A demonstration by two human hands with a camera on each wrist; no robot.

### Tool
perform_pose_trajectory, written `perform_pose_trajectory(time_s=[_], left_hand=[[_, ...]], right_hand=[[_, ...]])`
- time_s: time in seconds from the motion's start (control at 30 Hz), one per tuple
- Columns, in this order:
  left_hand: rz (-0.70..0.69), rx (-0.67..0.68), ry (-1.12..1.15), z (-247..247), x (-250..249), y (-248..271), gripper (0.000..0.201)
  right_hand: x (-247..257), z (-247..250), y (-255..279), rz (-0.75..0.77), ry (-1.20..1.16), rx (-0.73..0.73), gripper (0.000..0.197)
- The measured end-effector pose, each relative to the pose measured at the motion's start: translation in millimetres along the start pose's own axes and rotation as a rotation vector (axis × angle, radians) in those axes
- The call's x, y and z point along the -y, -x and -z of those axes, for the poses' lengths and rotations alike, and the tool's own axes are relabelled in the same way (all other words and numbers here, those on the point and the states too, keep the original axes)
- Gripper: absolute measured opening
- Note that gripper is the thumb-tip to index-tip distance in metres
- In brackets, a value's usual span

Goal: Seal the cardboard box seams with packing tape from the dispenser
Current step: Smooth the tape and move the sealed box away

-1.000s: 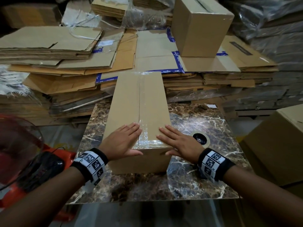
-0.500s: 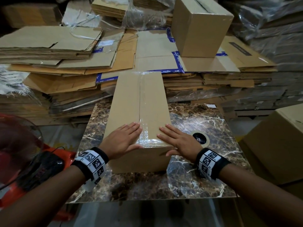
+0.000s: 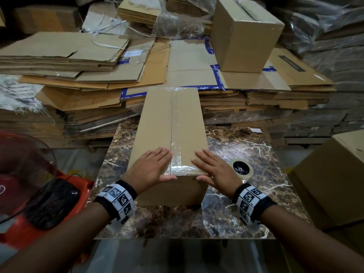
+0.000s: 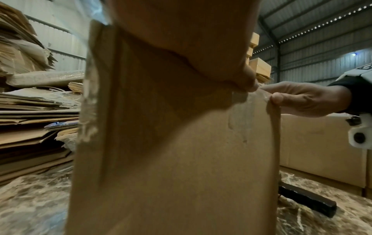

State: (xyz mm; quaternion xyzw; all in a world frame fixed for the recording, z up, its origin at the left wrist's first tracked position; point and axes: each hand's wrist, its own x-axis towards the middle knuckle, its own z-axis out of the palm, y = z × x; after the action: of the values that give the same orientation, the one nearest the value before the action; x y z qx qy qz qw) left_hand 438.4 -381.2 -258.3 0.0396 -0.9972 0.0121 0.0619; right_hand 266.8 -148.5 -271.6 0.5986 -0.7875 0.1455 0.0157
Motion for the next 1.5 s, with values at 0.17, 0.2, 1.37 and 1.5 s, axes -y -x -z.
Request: perform_pose_trajectory(time_s=[0.17,0.2,1.37,1.5], left_hand=[[0.110,0.065,-0.145,-9,-14,11,0.109],[0.133,0.050,-0.145,-10,-15,12,0.109],[1.320,-1.268,0.868,-36,-77,-24,0.091],[1.250,-1.204,0.827,-52,-108,-30,0.087]], right_hand=[[25,17,-9,-0.127,-0.019,0.015,0.081],[31,19,-15,-0.125,-0.021,-0.017,0.083],[45,-8,-51,-0.085,0.105,0.020,0.050],[44,-5,-52,-0.072,0.104,0.007,0.049]])
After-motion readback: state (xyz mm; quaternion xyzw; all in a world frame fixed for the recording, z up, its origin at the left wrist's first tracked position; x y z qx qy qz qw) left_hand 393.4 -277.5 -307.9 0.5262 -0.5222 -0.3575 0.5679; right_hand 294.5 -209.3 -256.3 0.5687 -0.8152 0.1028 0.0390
